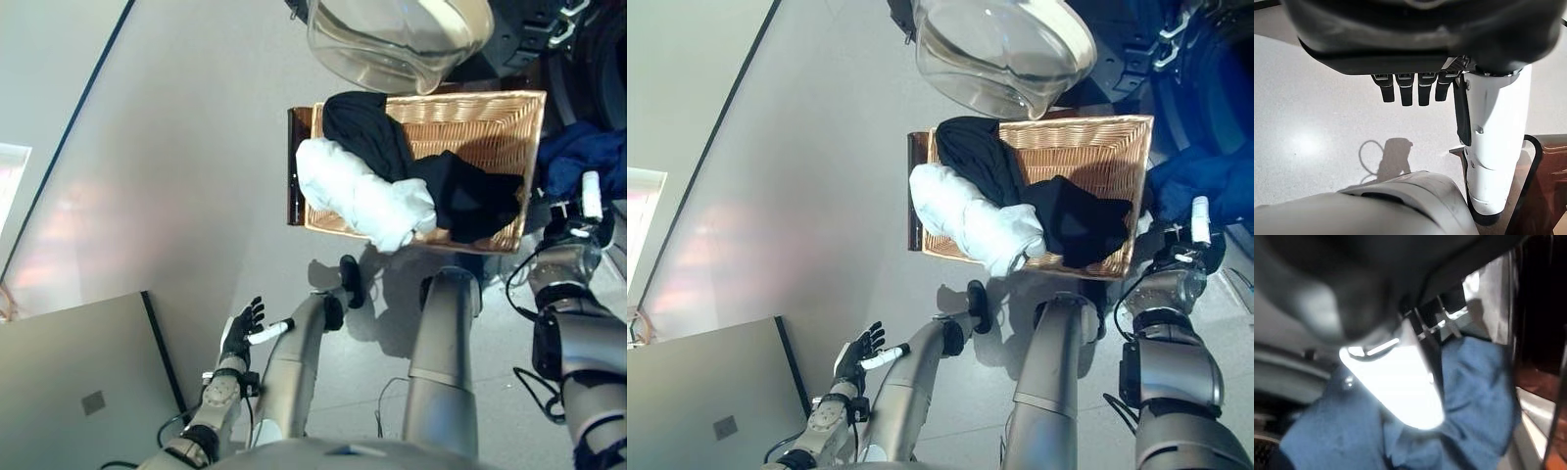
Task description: Pick up the clothes and place them into the washing machine
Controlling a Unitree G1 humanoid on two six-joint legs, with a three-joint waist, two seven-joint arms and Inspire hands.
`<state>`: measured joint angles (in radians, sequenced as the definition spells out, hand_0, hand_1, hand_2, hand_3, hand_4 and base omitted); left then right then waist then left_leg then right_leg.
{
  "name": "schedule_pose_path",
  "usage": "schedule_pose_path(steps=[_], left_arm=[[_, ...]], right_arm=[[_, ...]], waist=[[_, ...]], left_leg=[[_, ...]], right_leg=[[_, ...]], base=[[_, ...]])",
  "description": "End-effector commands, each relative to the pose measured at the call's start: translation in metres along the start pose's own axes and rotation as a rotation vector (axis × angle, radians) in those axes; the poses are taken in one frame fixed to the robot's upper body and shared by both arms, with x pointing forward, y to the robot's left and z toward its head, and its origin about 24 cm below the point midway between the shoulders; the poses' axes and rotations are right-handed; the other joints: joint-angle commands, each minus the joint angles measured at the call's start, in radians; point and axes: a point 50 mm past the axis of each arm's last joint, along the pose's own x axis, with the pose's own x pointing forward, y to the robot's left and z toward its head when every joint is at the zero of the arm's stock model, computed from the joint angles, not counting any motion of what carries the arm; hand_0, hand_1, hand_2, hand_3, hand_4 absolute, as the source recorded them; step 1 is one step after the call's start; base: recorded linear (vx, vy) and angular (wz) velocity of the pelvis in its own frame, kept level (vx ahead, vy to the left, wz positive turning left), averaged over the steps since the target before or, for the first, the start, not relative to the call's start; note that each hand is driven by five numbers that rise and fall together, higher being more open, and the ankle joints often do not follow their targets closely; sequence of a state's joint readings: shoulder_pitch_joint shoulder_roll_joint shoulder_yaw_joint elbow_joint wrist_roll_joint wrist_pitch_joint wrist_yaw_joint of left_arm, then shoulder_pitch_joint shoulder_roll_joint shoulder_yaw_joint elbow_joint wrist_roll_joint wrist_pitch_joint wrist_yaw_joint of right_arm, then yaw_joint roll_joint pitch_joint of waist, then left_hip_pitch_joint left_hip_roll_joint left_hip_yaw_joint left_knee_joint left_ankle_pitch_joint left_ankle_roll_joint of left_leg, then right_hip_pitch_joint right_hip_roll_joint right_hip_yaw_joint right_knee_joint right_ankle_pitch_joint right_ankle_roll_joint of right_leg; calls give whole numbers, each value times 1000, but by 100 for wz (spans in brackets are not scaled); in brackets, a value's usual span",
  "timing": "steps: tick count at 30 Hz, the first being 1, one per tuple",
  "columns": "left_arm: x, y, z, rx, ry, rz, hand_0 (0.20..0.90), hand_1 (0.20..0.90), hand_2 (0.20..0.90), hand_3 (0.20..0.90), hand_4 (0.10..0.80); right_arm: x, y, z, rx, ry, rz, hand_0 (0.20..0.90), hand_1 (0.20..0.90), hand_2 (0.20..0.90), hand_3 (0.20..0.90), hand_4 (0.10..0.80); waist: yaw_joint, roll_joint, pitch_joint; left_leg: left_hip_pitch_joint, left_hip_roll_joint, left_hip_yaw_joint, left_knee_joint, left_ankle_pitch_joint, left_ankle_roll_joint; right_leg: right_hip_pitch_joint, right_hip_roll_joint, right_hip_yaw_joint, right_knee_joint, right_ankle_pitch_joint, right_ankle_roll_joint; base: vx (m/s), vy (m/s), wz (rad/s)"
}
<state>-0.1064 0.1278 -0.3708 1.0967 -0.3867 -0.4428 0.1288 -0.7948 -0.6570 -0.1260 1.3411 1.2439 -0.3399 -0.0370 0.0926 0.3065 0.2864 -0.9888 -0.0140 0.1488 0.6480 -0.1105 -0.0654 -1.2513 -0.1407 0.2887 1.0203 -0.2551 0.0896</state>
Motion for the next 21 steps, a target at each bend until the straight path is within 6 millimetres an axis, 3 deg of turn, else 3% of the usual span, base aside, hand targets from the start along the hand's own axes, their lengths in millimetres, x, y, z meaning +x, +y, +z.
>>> schedule_pose_path(steps=[1,13,21], left_arm=[[-21,51,-31,28,114,145,900,900,900,900,800],[-22,53,-34,0,123,177,900,900,900,900,800],[-21,51,-34,14,126,180,900,900,900,900,800]], right_arm=[[3,20,22,5,-106,119,200,200,200,200,300],[-2,20,14,163,-135,95,200,200,200,200,300],[5,31,47,175,-233,28,200,200,200,200,300]], waist=[[0,-12,-67],[-8,-30,-71],[7,-23,-89]], left_leg=[[-51,-45,69,116,-95,57],[58,-33,49,-20,-64,56],[214,-31,4,-254,27,31]], right_leg=[[1,34,6,-74,46,-80],[114,30,-20,-203,83,-73],[284,15,-65,-416,146,-54]], base=[[0,0,0],[20,-1,-8],[52,-26,-1]])
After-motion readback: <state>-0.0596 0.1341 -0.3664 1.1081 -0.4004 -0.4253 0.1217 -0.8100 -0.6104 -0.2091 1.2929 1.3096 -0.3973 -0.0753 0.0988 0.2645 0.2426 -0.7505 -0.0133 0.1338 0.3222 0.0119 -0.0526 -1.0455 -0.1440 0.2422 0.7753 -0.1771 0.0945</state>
